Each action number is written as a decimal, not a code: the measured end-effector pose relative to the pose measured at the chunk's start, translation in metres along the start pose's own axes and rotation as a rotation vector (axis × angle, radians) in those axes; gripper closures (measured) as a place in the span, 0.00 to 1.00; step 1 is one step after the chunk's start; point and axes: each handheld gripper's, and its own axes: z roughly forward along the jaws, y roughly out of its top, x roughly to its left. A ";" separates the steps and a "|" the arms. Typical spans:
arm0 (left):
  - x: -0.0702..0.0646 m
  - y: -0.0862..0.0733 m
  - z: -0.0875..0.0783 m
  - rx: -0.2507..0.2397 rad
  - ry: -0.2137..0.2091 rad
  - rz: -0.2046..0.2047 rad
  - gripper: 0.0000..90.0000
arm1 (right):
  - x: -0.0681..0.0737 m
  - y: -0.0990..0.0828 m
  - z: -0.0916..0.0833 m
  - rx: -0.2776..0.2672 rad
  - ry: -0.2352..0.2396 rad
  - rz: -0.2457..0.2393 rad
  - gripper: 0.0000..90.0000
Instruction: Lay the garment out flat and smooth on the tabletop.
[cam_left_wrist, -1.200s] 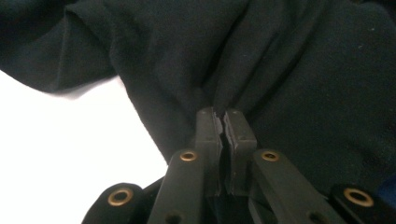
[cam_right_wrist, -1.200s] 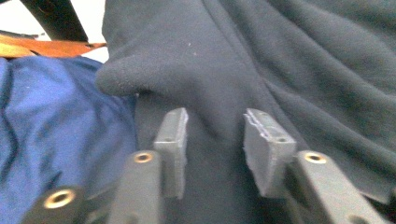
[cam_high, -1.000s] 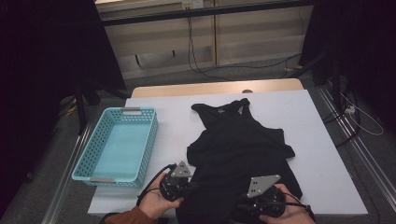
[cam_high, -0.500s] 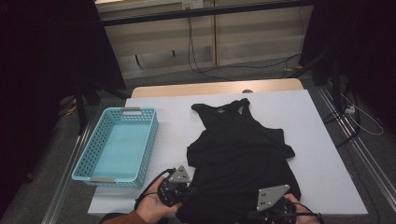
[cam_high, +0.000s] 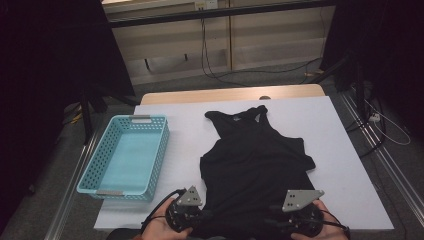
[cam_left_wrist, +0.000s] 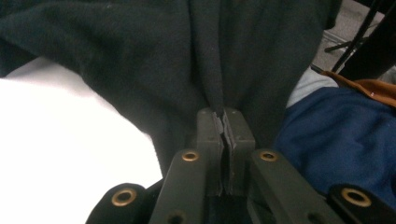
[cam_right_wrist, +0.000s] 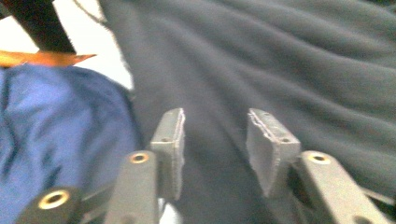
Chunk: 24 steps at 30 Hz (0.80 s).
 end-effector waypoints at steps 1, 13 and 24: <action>-0.001 0.000 0.000 -0.003 0.001 -0.001 0.97 | -0.003 0.000 -0.001 -0.005 -0.017 0.012 0.63; 0.020 0.020 -0.001 -0.091 0.061 -0.003 0.77 | -0.036 0.000 -0.004 0.011 -0.124 0.074 0.65; 0.040 0.034 0.025 -0.063 0.137 0.047 0.64 | -0.062 -0.001 0.004 0.039 -0.174 0.109 0.56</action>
